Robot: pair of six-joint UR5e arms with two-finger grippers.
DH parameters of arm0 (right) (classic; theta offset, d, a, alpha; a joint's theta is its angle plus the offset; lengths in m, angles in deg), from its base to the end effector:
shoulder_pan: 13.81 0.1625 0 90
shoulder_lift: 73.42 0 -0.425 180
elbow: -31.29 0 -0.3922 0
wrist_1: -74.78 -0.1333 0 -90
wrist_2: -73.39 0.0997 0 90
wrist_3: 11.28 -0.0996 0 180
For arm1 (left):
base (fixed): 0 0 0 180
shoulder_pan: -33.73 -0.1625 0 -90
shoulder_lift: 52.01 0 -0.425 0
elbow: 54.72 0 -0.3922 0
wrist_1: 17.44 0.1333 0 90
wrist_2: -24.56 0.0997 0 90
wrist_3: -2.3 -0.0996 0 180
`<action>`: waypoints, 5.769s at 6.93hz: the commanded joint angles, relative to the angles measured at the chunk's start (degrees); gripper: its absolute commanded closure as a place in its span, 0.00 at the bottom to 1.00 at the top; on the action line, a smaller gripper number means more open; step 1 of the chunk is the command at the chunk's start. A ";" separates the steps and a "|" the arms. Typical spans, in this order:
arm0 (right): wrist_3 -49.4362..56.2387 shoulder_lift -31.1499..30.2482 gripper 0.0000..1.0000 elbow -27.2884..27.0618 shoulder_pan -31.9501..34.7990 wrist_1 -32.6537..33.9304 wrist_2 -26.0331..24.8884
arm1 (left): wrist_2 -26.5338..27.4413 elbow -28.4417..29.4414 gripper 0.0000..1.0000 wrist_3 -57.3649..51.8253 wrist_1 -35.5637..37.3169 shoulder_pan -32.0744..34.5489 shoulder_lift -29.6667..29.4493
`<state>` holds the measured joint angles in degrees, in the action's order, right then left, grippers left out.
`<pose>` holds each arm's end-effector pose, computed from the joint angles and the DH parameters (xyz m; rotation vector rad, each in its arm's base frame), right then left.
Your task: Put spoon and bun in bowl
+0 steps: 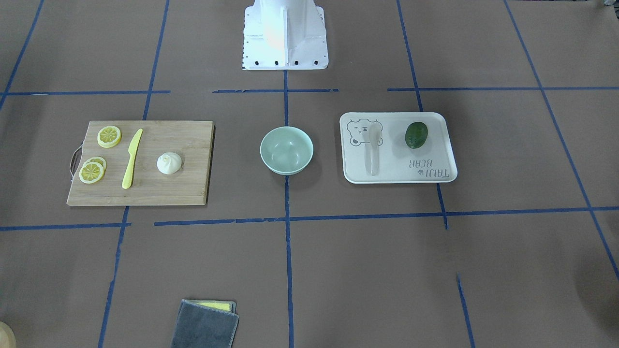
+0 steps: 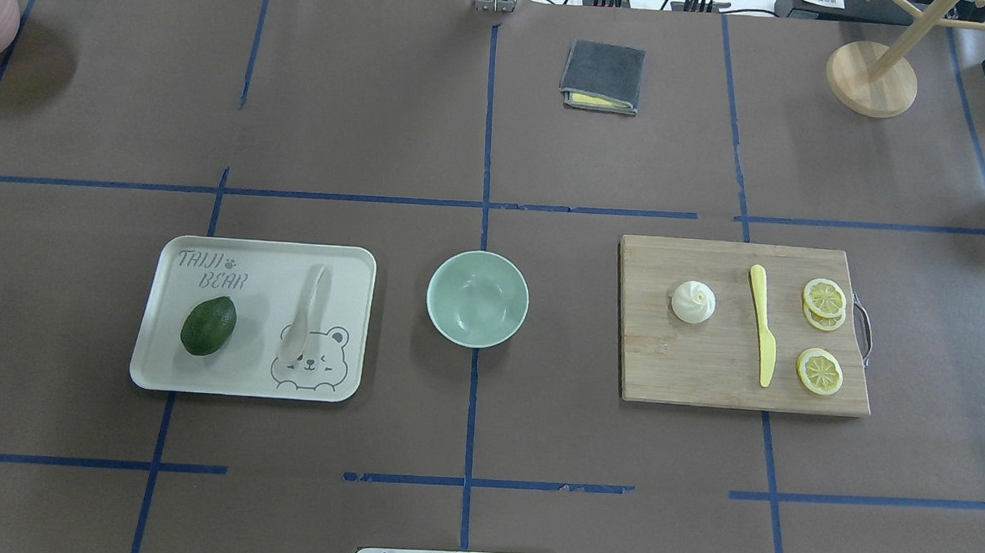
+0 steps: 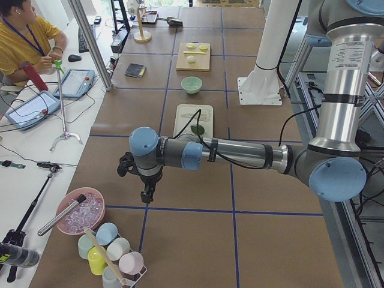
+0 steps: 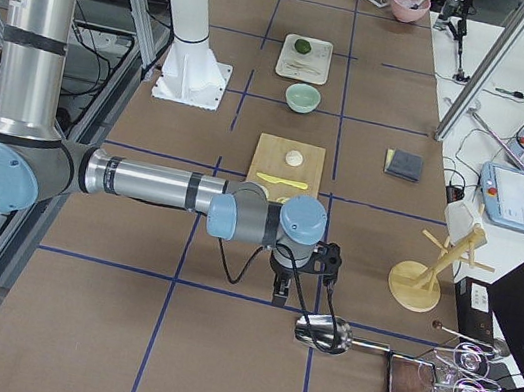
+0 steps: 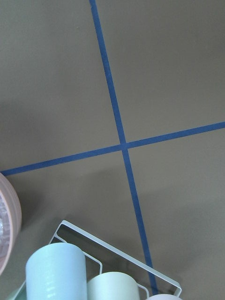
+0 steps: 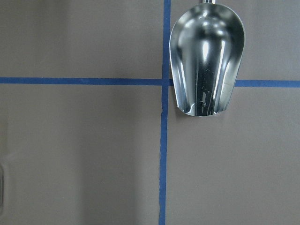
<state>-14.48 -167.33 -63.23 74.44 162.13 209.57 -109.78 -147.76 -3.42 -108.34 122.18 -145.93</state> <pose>0.0472 -0.4683 0.6455 0.0189 -0.8073 0.0010 -0.0494 -0.5284 0.5959 0.1585 0.7683 0.1734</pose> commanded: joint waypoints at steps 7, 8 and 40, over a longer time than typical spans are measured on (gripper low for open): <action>-1.02 -0.57 0.00 -0.49 -6.05 -10.79 2.15 | -4.14 -3.46 0.00 1.74 -18.65 -11.92 1.81; -1.19 -0.65 0.00 -0.58 -6.60 -14.80 5.20 | -4.27 -3.99 0.00 12.72 -23.48 -18.86 1.03; -12.69 1.10 0.00 -3.31 -12.84 -19.33 7.78 | 23.15 9.10 0.31 73.65 -26.07 -55.22 -40.47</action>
<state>-25.77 -166.58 -66.39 62.19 142.86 217.38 -87.47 -138.94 70.36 -133.18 67.23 -186.50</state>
